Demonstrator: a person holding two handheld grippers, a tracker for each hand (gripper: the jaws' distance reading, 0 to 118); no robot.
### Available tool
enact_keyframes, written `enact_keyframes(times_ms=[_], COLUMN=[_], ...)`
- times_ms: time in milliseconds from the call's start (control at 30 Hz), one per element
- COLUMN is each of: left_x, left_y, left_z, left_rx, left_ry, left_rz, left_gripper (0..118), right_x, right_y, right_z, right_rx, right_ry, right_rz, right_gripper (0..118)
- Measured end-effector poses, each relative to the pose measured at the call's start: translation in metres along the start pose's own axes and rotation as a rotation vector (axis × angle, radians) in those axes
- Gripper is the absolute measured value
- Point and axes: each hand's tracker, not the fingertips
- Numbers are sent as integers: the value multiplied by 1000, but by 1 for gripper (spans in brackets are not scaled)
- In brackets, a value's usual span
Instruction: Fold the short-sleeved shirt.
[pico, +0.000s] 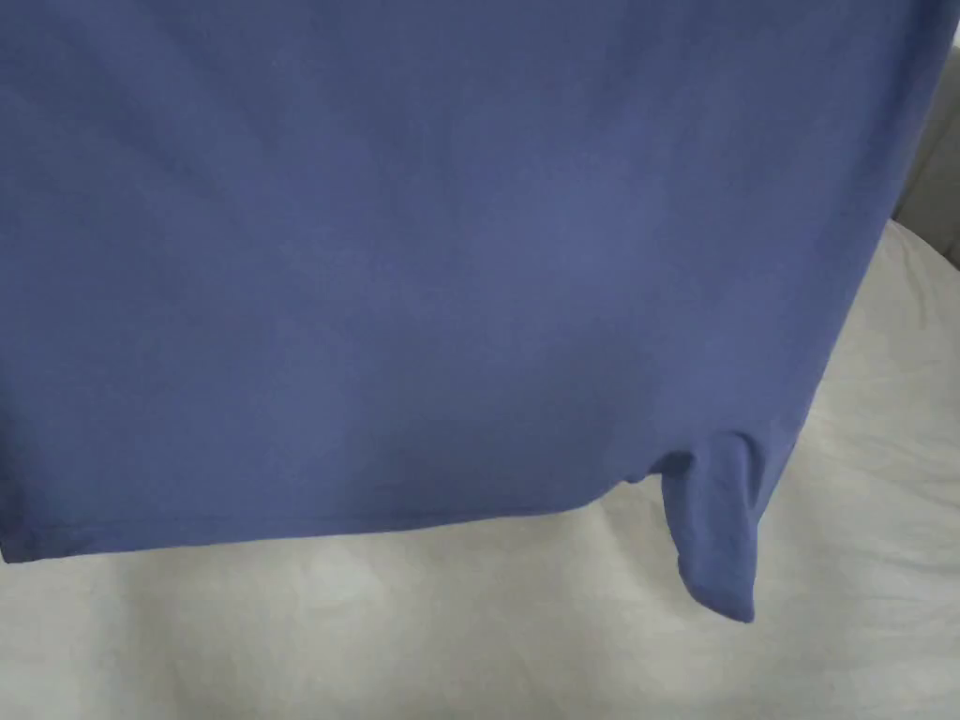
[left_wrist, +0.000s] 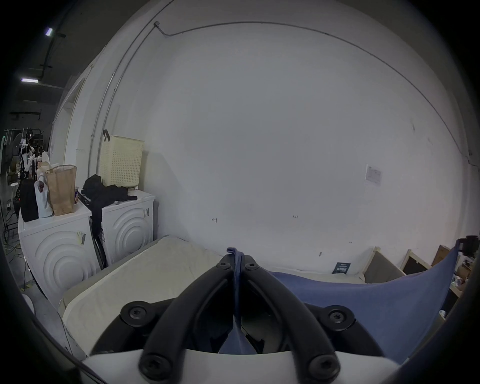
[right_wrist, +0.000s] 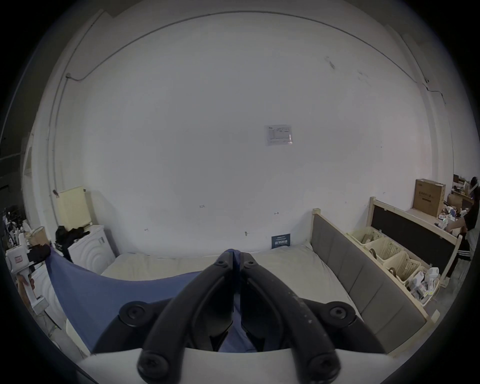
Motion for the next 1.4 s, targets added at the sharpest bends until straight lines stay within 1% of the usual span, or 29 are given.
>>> enact_keyframes(times_ms=[100,167,267,300,367,433,500,533,600,667,733,833,867,967,1067,1167,1200,1267,1367,1400], left_x=[17,31,48,55,63,74,86,90,98,101,101,100,99,95,90,86,84,79,68,63], left_y=[4,6,12,14,18,22,22,21,17,10,-1,-27,-40,-78,-123,-171,-189,-222,-272,-288], left_z=[-41,-71,-125,-141,-173,-202,-225,-234,-251,-270,-285,-301,-304,-310,-304,-291,-282,-262,-228,-213], left_rx=[-8,-10,7,13,28,62,111,132,167,173,176,150,134,61,-6,-99,-128,-169,-253,-268], left_ry=[27,65,116,126,145,169,183,189,198,204,198,198,193,171,140,107,87,47,25,6], left_rz=[5,-22,-55,-58,-49,-29,-47,-64,-89,-77,-56,-58,-71,-106,-97,-135,-145,-156,-215,-222], left_gripper=[3,3,3,3,3,3,3,3,3,3,3,3,3,3,3,3,3,3,3,3], right_x=[-9,-15,-25,-28,-40,-46,-54,-56,-59,-60,-59,-60,-59,-50,-36,-23,-18,-7,12,16], right_y=[19,29,49,54,61,67,69,71,71,71,68,54,47,17,-28,-81,-104,-141,-206,-239], right_z=[-41,-66,-117,-131,-158,-186,-206,-216,-233,-249,-265,-280,-288,-299,-304,-302,-299,-295,-279,-262], right_rx=[1,7,32,45,62,91,118,131,164,183,189,189,176,112,26,-84,-122,-195,-300,-328], right_ry=[-53,-78,-119,-142,-157,-188,-211,-214,-217,-218,-210,-220,-221,-202,-165,-168,-149,-148,-123,-117], right_rz=[32,38,34,34,28,27,28,24,-9,-48,-47,-15,-8,-21,-66,-42,-29,-20,-43,-49], right_gripper=[7,7,7,7,7,7,7,7,7,7,7,7,7,7,7,7,7,7,7,7])
